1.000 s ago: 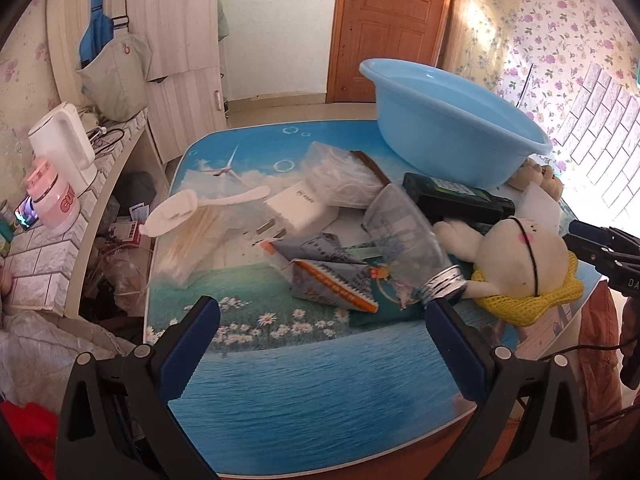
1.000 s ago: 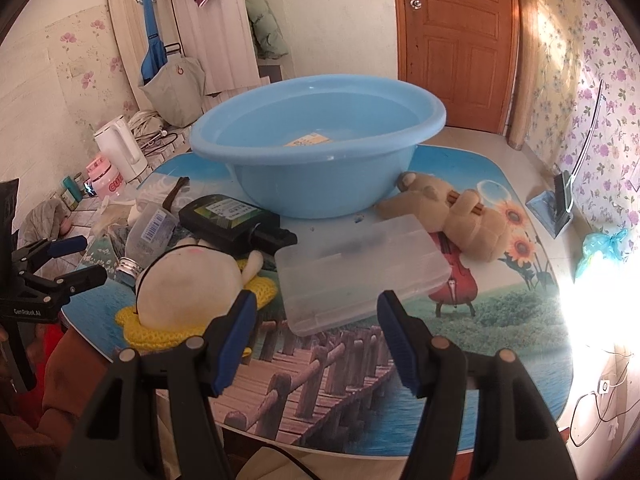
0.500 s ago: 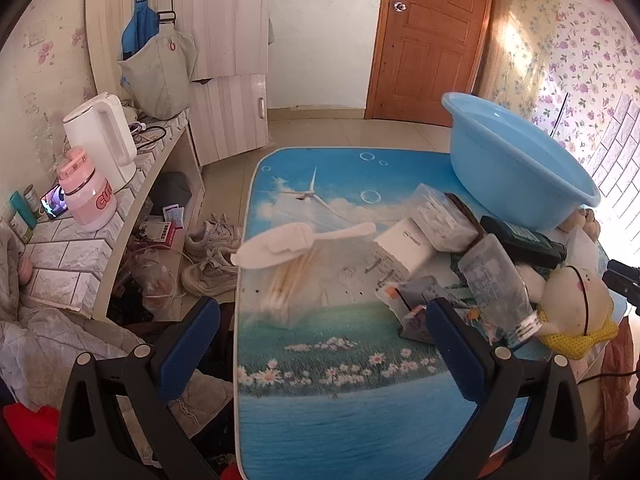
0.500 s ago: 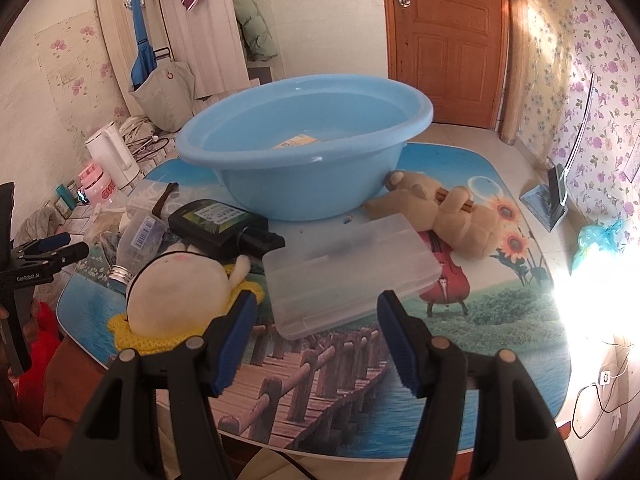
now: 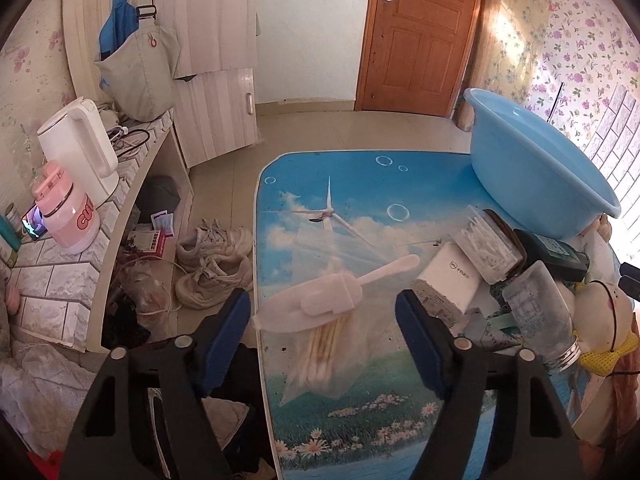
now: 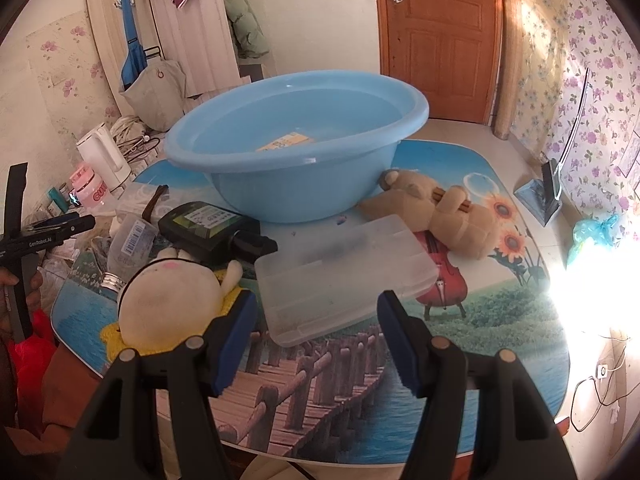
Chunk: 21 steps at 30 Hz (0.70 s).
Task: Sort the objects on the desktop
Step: 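Grasp the white plastic spoon with the left gripper while the right gripper grasps the plush bunny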
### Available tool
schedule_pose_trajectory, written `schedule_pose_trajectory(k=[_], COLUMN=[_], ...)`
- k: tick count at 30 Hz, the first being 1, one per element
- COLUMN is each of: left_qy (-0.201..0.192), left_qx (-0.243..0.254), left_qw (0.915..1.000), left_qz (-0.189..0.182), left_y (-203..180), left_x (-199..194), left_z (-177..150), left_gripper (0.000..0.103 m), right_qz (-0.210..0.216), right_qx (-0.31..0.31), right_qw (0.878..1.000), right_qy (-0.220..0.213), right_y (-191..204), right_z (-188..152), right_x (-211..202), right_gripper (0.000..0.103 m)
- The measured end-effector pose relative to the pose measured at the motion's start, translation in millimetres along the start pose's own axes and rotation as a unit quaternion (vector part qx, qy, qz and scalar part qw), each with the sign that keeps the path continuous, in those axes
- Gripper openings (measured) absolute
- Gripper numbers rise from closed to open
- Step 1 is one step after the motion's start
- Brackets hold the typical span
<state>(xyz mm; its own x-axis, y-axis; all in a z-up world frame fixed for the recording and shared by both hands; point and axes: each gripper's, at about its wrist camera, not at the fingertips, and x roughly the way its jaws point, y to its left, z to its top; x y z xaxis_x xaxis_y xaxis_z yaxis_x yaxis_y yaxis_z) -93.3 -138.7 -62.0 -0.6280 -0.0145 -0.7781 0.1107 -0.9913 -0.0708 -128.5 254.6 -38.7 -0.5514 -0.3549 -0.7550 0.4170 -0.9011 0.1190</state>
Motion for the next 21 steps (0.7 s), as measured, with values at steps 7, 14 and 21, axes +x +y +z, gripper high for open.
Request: schedule_pose_trajectory(k=[7,14,21], left_qy=[-0.005,-0.032,-0.038], left_qx=[0.012,0.02,0.027], left_qw=[0.9999,0.9988,0.997], left_qz=[-0.006,-0.03,-0.062], left_y=[-2.0,-16.4,-40.4], left_x=[-2.4,-27.1,-46.2], left_z=[2.0,2.0,-8.9], left_gripper=[0.053,0.053,0.053], right_qz=[0.0,0.0,-0.014], right_qx=[0.015,0.03,0.014], right_qw=[1.0,1.0,1.0], right_qy=[0.006,0.009,0.015], right_y=[-4.0,-4.2,5.7], right_z=[-0.1,-0.5,-0.3], right_x=[3.1,7.5,15.7], right_gripper=[0.063,0.088,0.09])
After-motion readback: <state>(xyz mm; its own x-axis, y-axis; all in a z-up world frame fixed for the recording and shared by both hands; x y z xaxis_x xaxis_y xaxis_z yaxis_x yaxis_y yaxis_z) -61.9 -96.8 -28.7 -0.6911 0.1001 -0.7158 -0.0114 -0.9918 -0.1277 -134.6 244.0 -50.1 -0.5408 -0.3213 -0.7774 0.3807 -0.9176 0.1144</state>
